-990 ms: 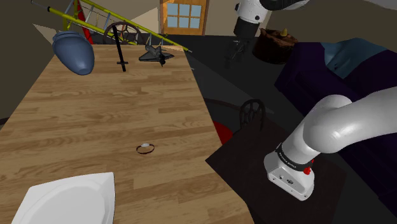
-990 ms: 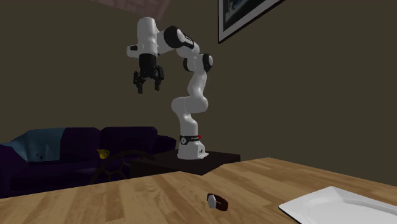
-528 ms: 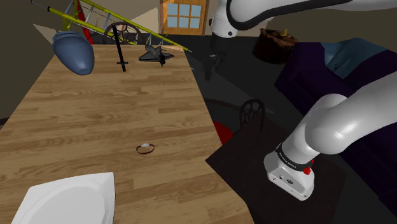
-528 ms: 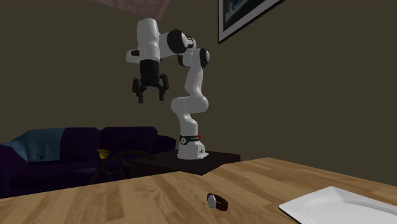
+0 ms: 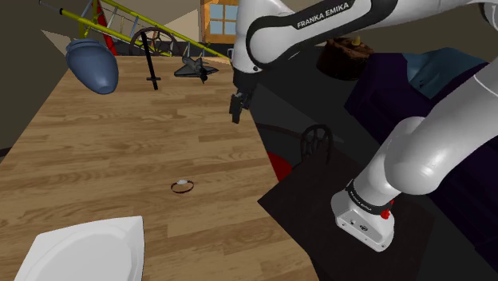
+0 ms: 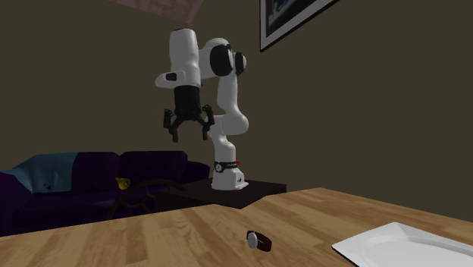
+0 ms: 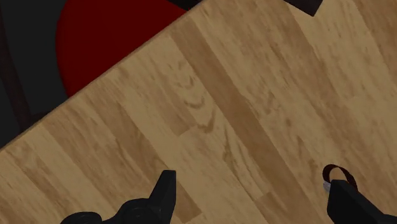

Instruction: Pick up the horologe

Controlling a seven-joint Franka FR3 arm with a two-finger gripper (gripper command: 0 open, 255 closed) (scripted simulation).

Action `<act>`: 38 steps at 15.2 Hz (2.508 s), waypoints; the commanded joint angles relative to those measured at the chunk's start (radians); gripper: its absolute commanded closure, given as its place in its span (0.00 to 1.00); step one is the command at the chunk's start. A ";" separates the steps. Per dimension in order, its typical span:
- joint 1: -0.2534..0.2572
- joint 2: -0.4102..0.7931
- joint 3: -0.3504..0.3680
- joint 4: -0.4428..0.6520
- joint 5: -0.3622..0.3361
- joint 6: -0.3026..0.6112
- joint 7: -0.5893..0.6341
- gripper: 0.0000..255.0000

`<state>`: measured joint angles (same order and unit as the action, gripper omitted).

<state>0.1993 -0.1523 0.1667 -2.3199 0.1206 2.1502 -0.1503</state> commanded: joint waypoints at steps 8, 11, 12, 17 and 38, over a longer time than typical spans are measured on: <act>0.078 0.294 0.079 0.151 -0.064 0.108 0.013 0.00; 0.110 0.391 0.096 0.210 -0.098 0.131 0.021 0.00; 0.121 0.424 0.101 0.232 -0.110 0.138 0.024 0.00; 0.185 0.585 0.117 0.347 -0.170 0.158 0.036 0.00; 0.232 0.736 0.104 0.410 -0.219 0.232 0.047 1.00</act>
<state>0.4309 0.5839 0.2707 -1.9098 -0.0981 2.3821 -0.1033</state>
